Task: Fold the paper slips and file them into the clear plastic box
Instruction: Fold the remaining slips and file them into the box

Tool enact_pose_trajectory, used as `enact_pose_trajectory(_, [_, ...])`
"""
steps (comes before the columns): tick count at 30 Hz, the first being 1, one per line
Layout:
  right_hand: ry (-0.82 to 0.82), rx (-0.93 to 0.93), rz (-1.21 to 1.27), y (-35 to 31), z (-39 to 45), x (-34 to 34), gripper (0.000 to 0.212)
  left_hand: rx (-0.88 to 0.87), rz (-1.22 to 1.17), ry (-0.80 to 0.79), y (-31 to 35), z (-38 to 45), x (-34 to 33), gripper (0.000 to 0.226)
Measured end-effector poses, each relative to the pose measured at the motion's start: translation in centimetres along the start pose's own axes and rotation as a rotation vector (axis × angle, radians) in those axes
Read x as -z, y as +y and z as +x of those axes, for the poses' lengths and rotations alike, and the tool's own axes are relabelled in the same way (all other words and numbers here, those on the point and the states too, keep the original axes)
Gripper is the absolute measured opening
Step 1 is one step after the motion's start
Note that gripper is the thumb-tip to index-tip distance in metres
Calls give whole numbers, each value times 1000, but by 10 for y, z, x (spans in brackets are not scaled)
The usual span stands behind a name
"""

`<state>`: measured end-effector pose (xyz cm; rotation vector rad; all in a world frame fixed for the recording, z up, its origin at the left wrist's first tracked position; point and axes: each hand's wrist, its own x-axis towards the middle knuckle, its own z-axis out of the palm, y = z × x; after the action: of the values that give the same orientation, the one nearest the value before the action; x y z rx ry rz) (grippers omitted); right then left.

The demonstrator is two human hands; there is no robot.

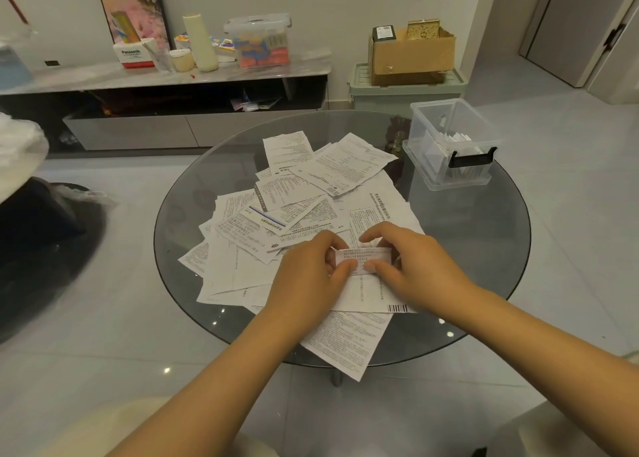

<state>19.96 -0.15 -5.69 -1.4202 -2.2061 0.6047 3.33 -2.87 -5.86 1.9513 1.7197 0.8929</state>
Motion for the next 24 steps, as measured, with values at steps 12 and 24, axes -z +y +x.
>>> enact_pose_trajectory(12, [5,-47,-370,4,1,-10,40,146,79,13,-2,12,-5,37])
enact_pose_trajectory(24, [-203,-90,-500,17,0,-5,47,-239,274,-70,-11,-1,-1,25])
